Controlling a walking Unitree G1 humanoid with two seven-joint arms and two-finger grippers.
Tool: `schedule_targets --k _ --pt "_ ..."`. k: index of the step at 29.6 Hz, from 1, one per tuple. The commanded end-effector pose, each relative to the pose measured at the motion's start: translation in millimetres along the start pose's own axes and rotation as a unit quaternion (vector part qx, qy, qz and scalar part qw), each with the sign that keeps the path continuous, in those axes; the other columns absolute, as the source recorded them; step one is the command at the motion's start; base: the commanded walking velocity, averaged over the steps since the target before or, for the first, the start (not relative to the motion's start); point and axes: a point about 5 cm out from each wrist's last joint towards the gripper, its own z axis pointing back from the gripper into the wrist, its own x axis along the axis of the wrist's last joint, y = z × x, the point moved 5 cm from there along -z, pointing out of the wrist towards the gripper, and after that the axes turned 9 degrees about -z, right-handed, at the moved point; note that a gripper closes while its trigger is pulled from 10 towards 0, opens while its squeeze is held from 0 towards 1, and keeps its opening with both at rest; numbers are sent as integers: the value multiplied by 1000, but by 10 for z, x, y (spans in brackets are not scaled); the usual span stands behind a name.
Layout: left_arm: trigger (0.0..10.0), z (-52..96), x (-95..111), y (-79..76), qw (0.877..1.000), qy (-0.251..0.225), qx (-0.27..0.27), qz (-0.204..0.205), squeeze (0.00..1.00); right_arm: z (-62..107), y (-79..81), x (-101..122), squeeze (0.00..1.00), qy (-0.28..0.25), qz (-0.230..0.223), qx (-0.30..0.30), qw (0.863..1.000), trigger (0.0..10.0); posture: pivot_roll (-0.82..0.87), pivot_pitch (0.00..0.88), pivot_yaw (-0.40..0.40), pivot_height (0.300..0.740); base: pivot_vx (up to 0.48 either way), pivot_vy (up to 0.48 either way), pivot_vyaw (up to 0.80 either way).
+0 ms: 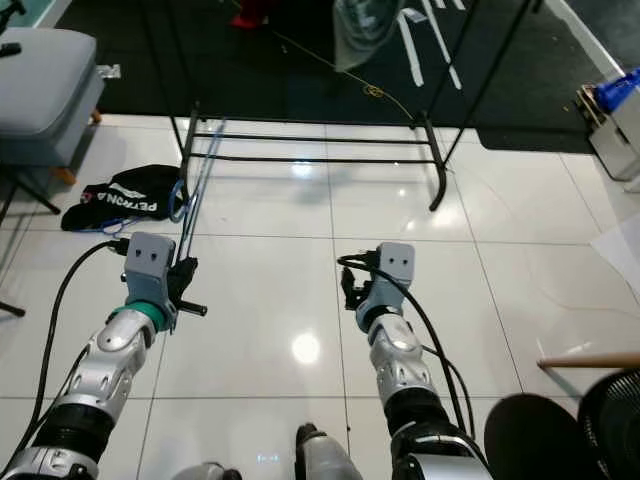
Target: Hang hanger
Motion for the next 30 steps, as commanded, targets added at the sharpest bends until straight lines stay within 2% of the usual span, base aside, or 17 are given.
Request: schedule_targets --k 1,26,30 --pt "10000 9 -20 -43 1000 1 -5 7 0 36 -44 -92 0 14 -2 -5 1000 10000 4 179 46 740 360 0 0" --pt "10000 5 20 -63 1000 -6 -11 2 0 31 -42 -70 0 11 -9 -5 1000 10000 2 181 45 740 359 0 0" --pt "10000 2 27 -66 1000 -7 -12 0 0 28 -40 -67 0 12 -8 -5 1000 10000 1 182 45 740 349 0 -778"
